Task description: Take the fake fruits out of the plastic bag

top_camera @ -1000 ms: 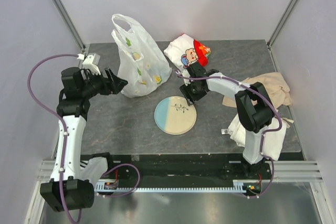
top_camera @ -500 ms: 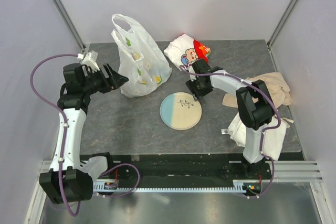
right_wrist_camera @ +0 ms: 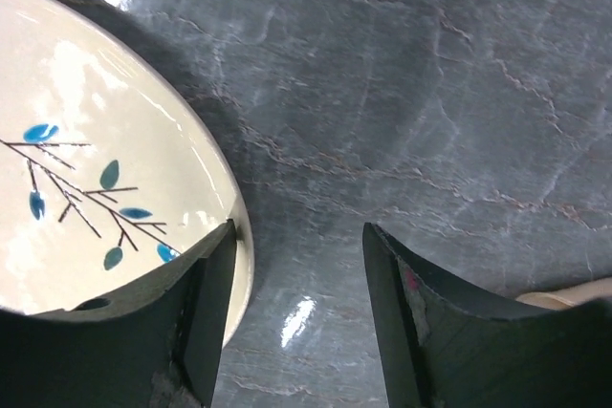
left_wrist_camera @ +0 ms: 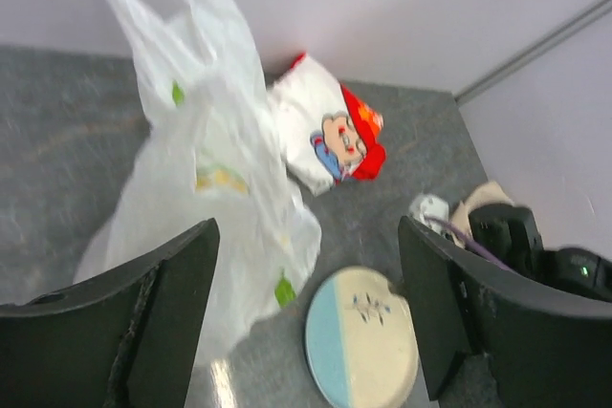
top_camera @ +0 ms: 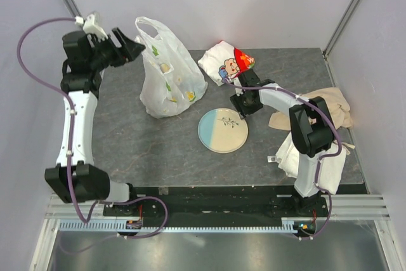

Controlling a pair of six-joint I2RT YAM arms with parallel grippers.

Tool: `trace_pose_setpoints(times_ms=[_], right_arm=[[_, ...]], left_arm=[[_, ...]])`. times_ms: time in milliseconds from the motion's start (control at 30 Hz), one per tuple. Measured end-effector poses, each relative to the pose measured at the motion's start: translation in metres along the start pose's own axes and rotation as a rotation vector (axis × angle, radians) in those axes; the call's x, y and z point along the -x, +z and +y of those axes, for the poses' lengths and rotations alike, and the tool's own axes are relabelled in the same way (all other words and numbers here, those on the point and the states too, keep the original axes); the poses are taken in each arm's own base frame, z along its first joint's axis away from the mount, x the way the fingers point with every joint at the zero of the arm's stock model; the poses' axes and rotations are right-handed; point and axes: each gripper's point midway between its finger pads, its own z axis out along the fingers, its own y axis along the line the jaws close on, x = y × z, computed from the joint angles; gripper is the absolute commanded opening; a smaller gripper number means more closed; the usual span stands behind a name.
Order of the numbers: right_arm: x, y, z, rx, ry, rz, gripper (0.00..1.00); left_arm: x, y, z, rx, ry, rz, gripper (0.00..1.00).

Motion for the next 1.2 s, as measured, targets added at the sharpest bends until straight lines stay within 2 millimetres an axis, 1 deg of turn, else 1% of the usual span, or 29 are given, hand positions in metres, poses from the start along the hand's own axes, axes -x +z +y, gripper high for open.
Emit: trace_pose_setpoints(times_ms=[67, 100, 133, 167, 200, 267, 367, 400, 467, 500, 533, 567, 667, 700, 767, 833, 867, 900, 933, 967, 1000, 1033, 1067, 1100, 1167, 1200], right_arm=[[0.0, -0.004, -0.004, -0.002, 0.008, -0.001, 0.69], [0.0, -0.007, -0.004, -0.001, 0.008, -0.003, 0.71], [0.001, -0.012, -0.006, -0.001, 0.011, -0.01, 0.78], [0.004, -0.019, -0.007, -0.001, 0.012, -0.022, 0.84], [0.008, -0.027, -0.006, 0.007, 0.007, -0.036, 0.86], [0.019, -0.042, -0.003, 0.024, 0.001, -0.072, 0.87], [0.048, -0.071, 0.001, 0.059, -0.013, -0.167, 0.87], [0.056, -0.078, 0.002, 0.066, -0.016, -0.194, 0.86], [0.076, -0.093, 0.005, 0.086, -0.022, -0.253, 0.87], [0.084, -0.1, 0.006, 0.094, -0.025, -0.278, 0.87], [0.092, -0.104, 0.007, 0.102, -0.027, -0.3, 0.87], [0.101, -0.11, 0.008, 0.112, -0.031, -0.322, 0.87], [0.131, -0.126, 0.011, 0.144, -0.046, -0.392, 0.87], [0.147, -0.134, 0.015, 0.164, -0.054, -0.425, 0.86], [0.181, -0.151, 0.02, 0.191, -0.075, -0.515, 0.85], [0.204, -0.166, 0.03, 0.219, -0.095, -0.585, 0.83], [0.216, -0.176, 0.04, 0.242, -0.113, -0.627, 0.82], [0.223, -0.183, 0.053, 0.268, -0.134, -0.655, 0.81], [0.227, -0.189, 0.066, 0.292, -0.152, -0.672, 0.8], [0.229, -0.195, 0.084, 0.322, -0.18, -0.689, 0.8], [0.232, -0.199, 0.096, 0.34, -0.198, -0.704, 0.8], [0.232, -0.204, 0.125, 0.378, -0.241, -0.716, 0.8], [0.232, -0.205, 0.142, 0.398, -0.264, -0.722, 0.8], [0.233, -0.207, 0.164, 0.421, -0.293, -0.733, 0.8], [0.236, -0.205, 0.2, 0.463, -0.324, -0.751, 0.81], [0.238, -0.202, 0.211, 0.478, -0.326, -0.753, 0.82]], left_arm=[[0.026, 0.013, -0.001, -0.007, 0.017, -0.047, 0.9], [0.032, 0.018, 0.0, -0.005, 0.013, -0.057, 0.91], [0.037, 0.023, 0.002, -0.002, 0.006, -0.065, 0.91], [0.039, 0.027, 0.005, 0.003, -0.002, -0.068, 0.91], [0.038, 0.03, 0.009, 0.017, -0.014, -0.065, 0.91], [0.033, 0.035, 0.015, 0.044, -0.029, -0.052, 0.88], [0.023, 0.04, 0.019, 0.079, -0.043, -0.029, 0.7], [0.021, 0.043, 0.019, 0.083, -0.044, -0.024, 0.55], [0.017, 0.048, 0.016, 0.08, -0.043, -0.014, 0.35], [0.016, 0.051, 0.016, 0.077, -0.048, -0.01, 0.17], [0.012, 0.054, 0.014, 0.071, -0.045, 0.0, 0.05], [0.01, 0.057, 0.014, 0.068, -0.046, 0.008, 0.02], [0.002, 0.06, 0.012, 0.063, -0.04, 0.03, 0.02], [-0.001, 0.059, 0.012, 0.064, -0.039, 0.037, 0.02], [-0.014, 0.051, 0.013, 0.078, -0.045, 0.065, 0.02], [-0.038, 0.034, 0.015, 0.097, -0.059, 0.106, 0.02], [-0.052, 0.021, 0.016, 0.11, -0.07, 0.134, 0.02], [-0.066, 0.008, 0.015, 0.118, -0.074, 0.158, 0.02], [-0.076, -0.003, 0.014, 0.123, -0.075, 0.175, 0.02], [-0.089, -0.016, 0.012, 0.13, -0.074, 0.195, 0.02], [-0.098, -0.027, 0.011, 0.134, -0.067, 0.208, 0.02], [-0.106, -0.037, 0.009, 0.137, -0.06, 0.218, 0.02], [-0.112, -0.045, 0.008, 0.138, -0.053, 0.225, 0.02], [-0.117, -0.053, 0.009, 0.141, -0.044, 0.23, 0.02], [-0.119, -0.058, 0.012, 0.154, -0.046, 0.232, 0.02], [-0.119, -0.059, 0.015, 0.163, -0.049, 0.234, 0.02]])
